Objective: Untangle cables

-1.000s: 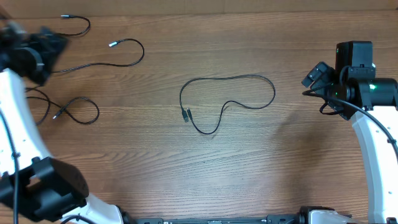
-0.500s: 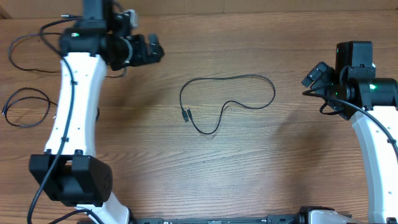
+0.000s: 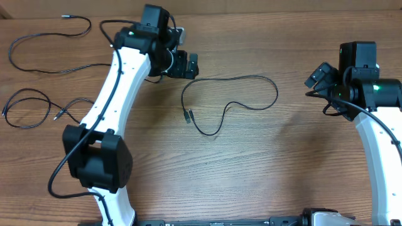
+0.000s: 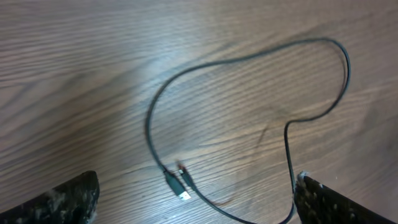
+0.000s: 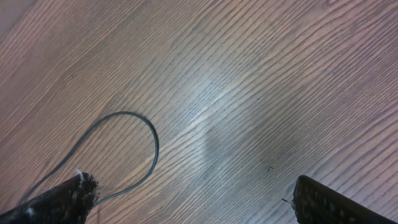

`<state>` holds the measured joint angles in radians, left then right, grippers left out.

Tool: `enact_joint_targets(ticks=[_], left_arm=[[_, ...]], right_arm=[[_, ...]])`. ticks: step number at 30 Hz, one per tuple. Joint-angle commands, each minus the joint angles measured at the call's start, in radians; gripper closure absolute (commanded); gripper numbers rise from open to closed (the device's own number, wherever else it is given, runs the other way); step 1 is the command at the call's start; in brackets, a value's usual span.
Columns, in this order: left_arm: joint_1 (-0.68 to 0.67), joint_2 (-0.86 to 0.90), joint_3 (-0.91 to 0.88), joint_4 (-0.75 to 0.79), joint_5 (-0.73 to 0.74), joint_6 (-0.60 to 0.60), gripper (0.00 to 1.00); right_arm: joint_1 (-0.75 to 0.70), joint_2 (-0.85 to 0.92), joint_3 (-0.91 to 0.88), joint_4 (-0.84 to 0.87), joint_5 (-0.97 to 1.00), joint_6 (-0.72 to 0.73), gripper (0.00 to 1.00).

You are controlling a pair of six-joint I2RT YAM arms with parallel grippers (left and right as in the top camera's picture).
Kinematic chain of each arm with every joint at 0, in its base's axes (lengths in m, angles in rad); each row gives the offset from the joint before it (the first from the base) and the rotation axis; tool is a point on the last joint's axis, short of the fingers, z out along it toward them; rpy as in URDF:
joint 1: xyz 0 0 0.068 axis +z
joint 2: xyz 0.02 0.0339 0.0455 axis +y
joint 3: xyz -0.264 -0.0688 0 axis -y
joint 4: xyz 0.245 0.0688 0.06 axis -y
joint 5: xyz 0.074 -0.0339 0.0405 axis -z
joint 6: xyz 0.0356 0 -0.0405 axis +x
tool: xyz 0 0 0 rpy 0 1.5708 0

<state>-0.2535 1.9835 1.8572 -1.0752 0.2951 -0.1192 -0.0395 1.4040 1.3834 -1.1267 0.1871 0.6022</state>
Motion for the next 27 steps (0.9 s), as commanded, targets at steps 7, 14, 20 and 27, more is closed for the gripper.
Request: enact_joint_targets(ticks=[7, 14, 20, 27], left_arm=[[-0.117, 0.084, -0.004, 0.001, 0.101, 0.076, 0.01], [-0.216, 0.103, -0.004, 0.027, 0.097, 0.184, 0.0], [-0.263, 0.139, -0.005, -0.003, 0.007, 0.193, 0.0], [-0.297, 0.227, -0.005, -0.029, 0.07, 0.183, 0.19]], right_arm=[[-0.002, 0.0, -0.004, 0.002, 0.002, 0.0, 0.0], [-0.002, 0.0, -0.004, 0.002, 0.002, 0.0, 0.0], [-0.002, 0.0, -0.004, 0.002, 0.002, 0.0, 0.0], [-0.002, 0.0, -0.004, 0.002, 0.002, 0.0, 0.0]])
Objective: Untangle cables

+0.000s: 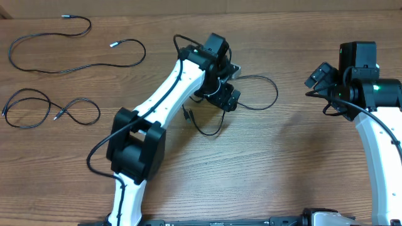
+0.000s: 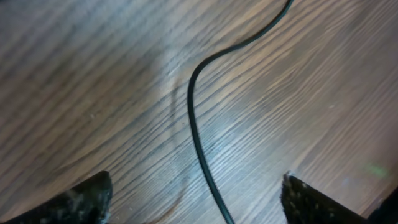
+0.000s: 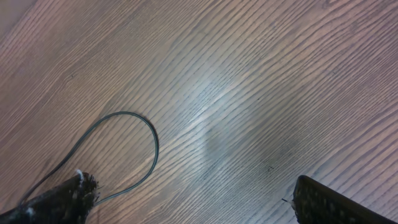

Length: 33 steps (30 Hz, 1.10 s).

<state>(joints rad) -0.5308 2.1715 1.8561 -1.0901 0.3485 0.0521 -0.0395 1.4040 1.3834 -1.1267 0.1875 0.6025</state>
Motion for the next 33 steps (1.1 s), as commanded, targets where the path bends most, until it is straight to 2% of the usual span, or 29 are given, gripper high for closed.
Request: enact_joint_targets(ticks=[1, 4, 5, 7, 10, 11, 14, 19, 26, 33], left_arm=[[-0.022, 0.045, -0.004, -0.02, 0.016, 0.011, 0.26], [-0.026, 0.05, -0.004, -0.039, 0.002, 0.011, 0.58], [-0.026, 0.05, -0.004, -0.044, -0.006, -0.002, 0.63], [-0.026, 0.05, -0.004, -0.056, -0.023, -0.026, 0.66], [-0.026, 0.05, -0.004, -0.089, -0.053, -0.026, 0.83], [-0.026, 0.05, -0.004, -0.115, -0.074, -0.027, 0.96], [-0.025, 0.05, -0.004, -0.173, -0.121, -0.05, 0.96], [-0.025, 0.05, -0.004, -0.309, -0.274, -0.217, 0.96], [-0.019, 0.05, -0.003, -0.484, -0.631, -0.515, 0.96], [0.064, 0.039, -0.002, -0.57, -0.698, -0.62, 0.95]], right_arm=[[-0.002, 0.0, -0.004, 0.002, 0.002, 0.0, 0.0], [-0.002, 0.0, -0.004, 0.002, 0.002, 0.0, 0.0], [-0.002, 0.0, -0.004, 0.002, 0.002, 0.0, 0.0], [-0.002, 0.0, -0.004, 0.003, 0.002, 0.0, 0.0], [-0.002, 0.0, -0.004, 0.002, 0.002, 0.0, 0.0], [-0.002, 0.0, -0.004, 0.002, 0.002, 0.0, 0.0], [-0.002, 0.0, -0.004, 0.002, 0.002, 0.0, 0.0], [-0.002, 0.0, -0.004, 0.002, 0.002, 0.0, 0.0], [-0.002, 0.0, -0.004, 0.003, 0.002, 0.0, 0.0], [-0.002, 0.0, -0.004, 0.002, 0.002, 0.0, 0.0]])
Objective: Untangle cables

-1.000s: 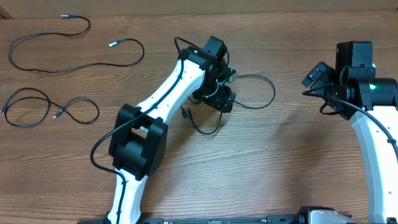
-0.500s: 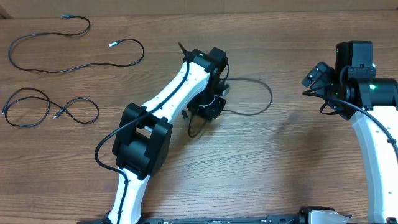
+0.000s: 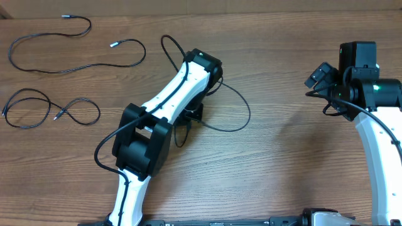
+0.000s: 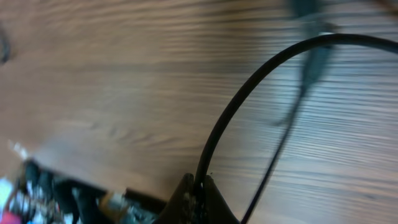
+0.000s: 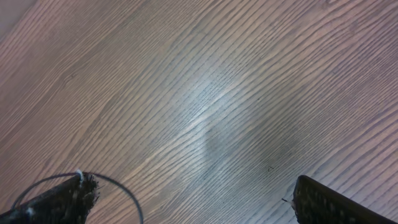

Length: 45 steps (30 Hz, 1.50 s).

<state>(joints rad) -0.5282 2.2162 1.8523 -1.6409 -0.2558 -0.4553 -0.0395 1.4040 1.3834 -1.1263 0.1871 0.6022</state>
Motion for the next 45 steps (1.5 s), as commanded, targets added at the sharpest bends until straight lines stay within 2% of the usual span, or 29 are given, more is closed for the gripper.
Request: enact_joint_targets(ticks=[1, 7, 9, 10, 11, 12, 13, 17, 21, 24, 26, 28, 31, 37, 45], left_arm=[[0.077, -0.007, 0.003, -0.019, -0.093, -0.115, 0.96], [0.184, -0.01, 0.005, -0.016, -0.056, -0.075, 0.96], [0.196, -0.01, 0.005, -0.004, -0.023, -0.033, 0.87], [0.197, -0.01, 0.005, 0.005, -0.003, -0.004, 0.78], [0.197, -0.01, 0.005, 0.021, 0.023, 0.037, 0.57], [0.197, -0.01, 0.005, 0.032, 0.039, 0.058, 0.15], [0.197, -0.01, 0.005, 0.045, 0.051, 0.074, 0.1], [0.197, -0.01, 0.029, 0.082, 0.106, 0.09, 0.13], [0.197, -0.01, 0.149, 0.085, 0.217, 0.136, 0.14], [0.193, -0.01, 0.223, 0.115, 0.381, 0.211, 0.13], [0.18, -0.01, 0.232, 0.162, 0.529, 0.274, 0.14], [0.158, -0.01, 0.224, 0.195, 0.61, 0.331, 0.17], [0.107, -0.01, 0.2, 0.218, 0.575, 0.344, 0.18], [-0.037, -0.009, 0.057, 0.258, 0.318, 0.344, 0.17], [-0.107, -0.009, -0.064, 0.377, 0.3, 0.39, 0.18]], right_arm=[[-0.002, 0.0, -0.004, 0.002, 0.002, 0.0, 0.0], [-0.002, 0.0, -0.004, 0.002, 0.002, 0.0, 0.0], [-0.002, 0.0, -0.004, 0.002, 0.002, 0.0, 0.0], [-0.002, 0.0, -0.004, 0.002, 0.002, 0.0, 0.0], [-0.002, 0.0, -0.004, 0.002, 0.002, 0.0, 0.0], [-0.002, 0.0, -0.004, 0.002, 0.002, 0.0, 0.0], [-0.002, 0.0, -0.004, 0.002, 0.002, 0.0, 0.0], [-0.002, 0.0, -0.004, 0.002, 0.002, 0.0, 0.0], [-0.002, 0.0, -0.004, 0.002, 0.002, 0.0, 0.0], [-0.002, 0.0, -0.004, 0.002, 0.002, 0.0, 0.0], [-0.002, 0.0, -0.004, 0.002, 0.002, 0.0, 0.0], [-0.002, 0.0, -0.004, 0.002, 0.002, 0.0, 0.0], [-0.002, 0.0, -0.004, 0.002, 0.002, 0.0, 0.0], [-0.002, 0.0, -0.004, 0.002, 0.002, 0.0, 0.0], [-0.002, 0.0, -0.004, 0.002, 0.002, 0.0, 0.0]])
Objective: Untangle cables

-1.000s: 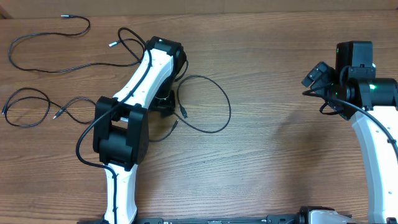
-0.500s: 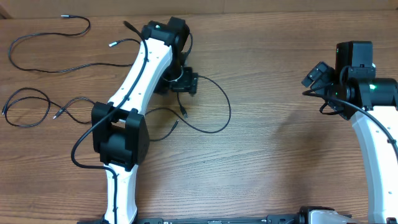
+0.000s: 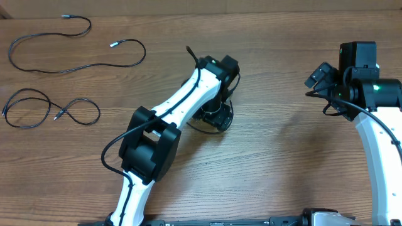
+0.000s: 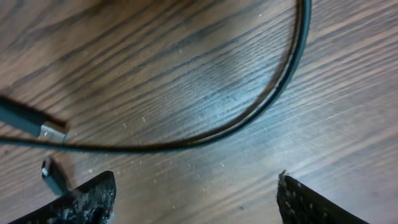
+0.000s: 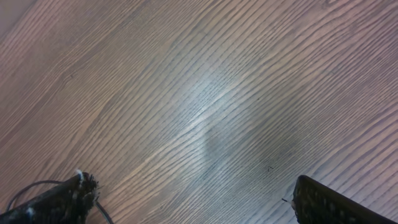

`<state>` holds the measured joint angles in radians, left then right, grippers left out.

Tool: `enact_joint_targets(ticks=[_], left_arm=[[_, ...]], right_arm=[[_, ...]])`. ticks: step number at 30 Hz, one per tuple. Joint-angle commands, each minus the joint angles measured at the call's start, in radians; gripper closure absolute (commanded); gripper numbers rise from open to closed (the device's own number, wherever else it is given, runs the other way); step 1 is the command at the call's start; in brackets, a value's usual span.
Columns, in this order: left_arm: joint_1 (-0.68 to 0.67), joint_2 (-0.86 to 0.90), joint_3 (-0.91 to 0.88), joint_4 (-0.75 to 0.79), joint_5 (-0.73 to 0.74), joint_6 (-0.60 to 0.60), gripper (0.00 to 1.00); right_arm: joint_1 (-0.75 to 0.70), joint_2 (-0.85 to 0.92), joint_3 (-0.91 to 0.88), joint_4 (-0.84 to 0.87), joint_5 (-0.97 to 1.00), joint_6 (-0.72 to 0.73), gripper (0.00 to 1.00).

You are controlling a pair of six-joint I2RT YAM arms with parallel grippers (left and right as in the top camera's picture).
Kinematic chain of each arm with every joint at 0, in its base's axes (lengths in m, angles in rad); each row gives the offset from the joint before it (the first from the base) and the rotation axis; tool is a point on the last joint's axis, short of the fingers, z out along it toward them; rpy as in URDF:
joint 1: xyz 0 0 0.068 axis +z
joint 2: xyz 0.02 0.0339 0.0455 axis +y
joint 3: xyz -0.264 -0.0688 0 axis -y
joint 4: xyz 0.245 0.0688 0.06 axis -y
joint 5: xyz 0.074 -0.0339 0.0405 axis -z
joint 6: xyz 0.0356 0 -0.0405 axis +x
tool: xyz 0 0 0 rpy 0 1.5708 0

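A black cable (image 4: 273,93) curves across the wood in the left wrist view, with a USB plug (image 4: 34,126) and a second small connector (image 4: 53,177) at the left. My left gripper (image 4: 193,205) stands open just above it with nothing between its fingers. Overhead, the left gripper (image 3: 217,117) is at the table's middle and hides most of the cable (image 3: 198,129). My right gripper (image 3: 317,76) hangs open at the right, apart from the cable; a short bit of cable (image 5: 37,185) shows at the lower left of its view.
Two other black cables lie apart at the far left: a long one (image 3: 69,65) near the back edge and a looped one (image 3: 38,110) below it. The bare wooden table (image 3: 282,163) spreads between the two arms.
My left gripper was shut on the black cable and is now open, with the cable lying on the table beneath it. The gripper has shifted slightly right. The right arm has not moved.
The cable first lay in a wide loop at the table's middle, with my left gripper open near its back left. Then the gripper was open over the loop, then shut on the cable with the loop drawn leftward. Now the cable is let go and bunched under the gripper.
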<state>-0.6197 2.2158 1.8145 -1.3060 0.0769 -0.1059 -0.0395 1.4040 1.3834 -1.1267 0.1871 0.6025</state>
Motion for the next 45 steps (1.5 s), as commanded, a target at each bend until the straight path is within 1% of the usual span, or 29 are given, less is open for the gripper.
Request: enact_joint_targets(ticks=[1, 5, 9, 12, 15, 16, 17, 18, 19, 22, 23, 28, 31, 34, 35, 37, 41, 43, 45], left_arm=[[-0.019, -0.009, -0.031, 0.063, -0.033, 0.04, 0.18], [-0.029, -0.009, -0.065, 0.145, -0.022, 0.094, 0.25], [-0.044, -0.008, -0.129, 0.183, -0.016, 0.109, 0.25], [-0.062, -0.008, -0.206, 0.252, -0.016, 0.116, 0.27], [-0.076, -0.008, -0.228, 0.262, -0.013, 0.137, 0.28], [-0.084, -0.008, -0.235, 0.268, -0.021, 0.137, 0.31], [-0.088, -0.008, -0.237, 0.271, -0.034, 0.136, 0.37], [-0.09, -0.008, -0.237, 0.275, -0.06, 0.133, 0.52], [-0.091, -0.008, -0.237, 0.278, -0.072, 0.125, 0.62], [-0.09, -0.008, -0.237, 0.294, -0.115, 0.073, 0.85], [-0.087, -0.008, -0.237, 0.297, -0.115, 0.064, 0.95], [-0.089, -0.008, -0.235, 0.289, -0.101, 0.053, 0.96], [-0.089, -0.009, -0.189, 0.22, -0.102, 0.016, 0.96], [-0.085, -0.013, -0.082, 0.13, -0.102, -0.066, 0.96], [-0.085, -0.015, -0.052, 0.111, -0.102, -0.076, 0.96], [-0.085, -0.044, 0.091, 0.045, -0.101, -0.103, 0.96], [-0.074, -0.126, 0.233, 0.012, -0.086, -0.105, 0.95], [-0.062, -0.171, 0.264, 0.013, -0.077, -0.11, 0.96], [-0.038, -0.234, 0.276, 0.019, -0.076, -0.142, 0.96]], right_arm=[[-0.002, 0.0, -0.004, 0.002, 0.002, 0.0, 0.0], [-0.002, 0.0, -0.004, 0.003, 0.002, 0.0, 0.0], [-0.002, 0.0, -0.004, 0.002, 0.002, 0.0, 0.0], [-0.002, 0.0, -0.004, 0.002, 0.002, 0.0, 0.0], [-0.002, 0.0, -0.004, 0.002, 0.002, 0.0, 0.0], [-0.002, 0.0, -0.004, 0.002, 0.002, 0.0, 0.0], [-0.002, 0.0, -0.004, 0.002, 0.002, 0.0, 0.0], [-0.002, 0.0, -0.004, 0.002, 0.002, 0.0, 0.0], [-0.002, 0.0, -0.004, 0.002, 0.002, 0.0, 0.0], [-0.002, 0.0, -0.004, 0.002, 0.002, 0.0, 0.0], [-0.002, 0.0, -0.004, 0.002, 0.002, 0.0, 0.0], [-0.002, 0.0, -0.004, 0.002, 0.002, 0.0, 0.0], [-0.002, 0.0, -0.004, 0.002, 0.002, 0.0, 0.0], [-0.002, 0.0, -0.004, 0.002, 0.002, 0.0, 0.0], [-0.002, 0.0, -0.004, 0.002, 0.002, 0.0, 0.0], [-0.002, 0.0, -0.004, 0.002, 0.002, 0.0, 0.0], [-0.002, 0.0, -0.004, 0.002, 0.002, 0.0, 0.0], [-0.002, 0.0, -0.004, 0.002, 0.002, 0.0, 0.0], [-0.002, 0.0, -0.004, 0.002, 0.002, 0.0, 0.0]])
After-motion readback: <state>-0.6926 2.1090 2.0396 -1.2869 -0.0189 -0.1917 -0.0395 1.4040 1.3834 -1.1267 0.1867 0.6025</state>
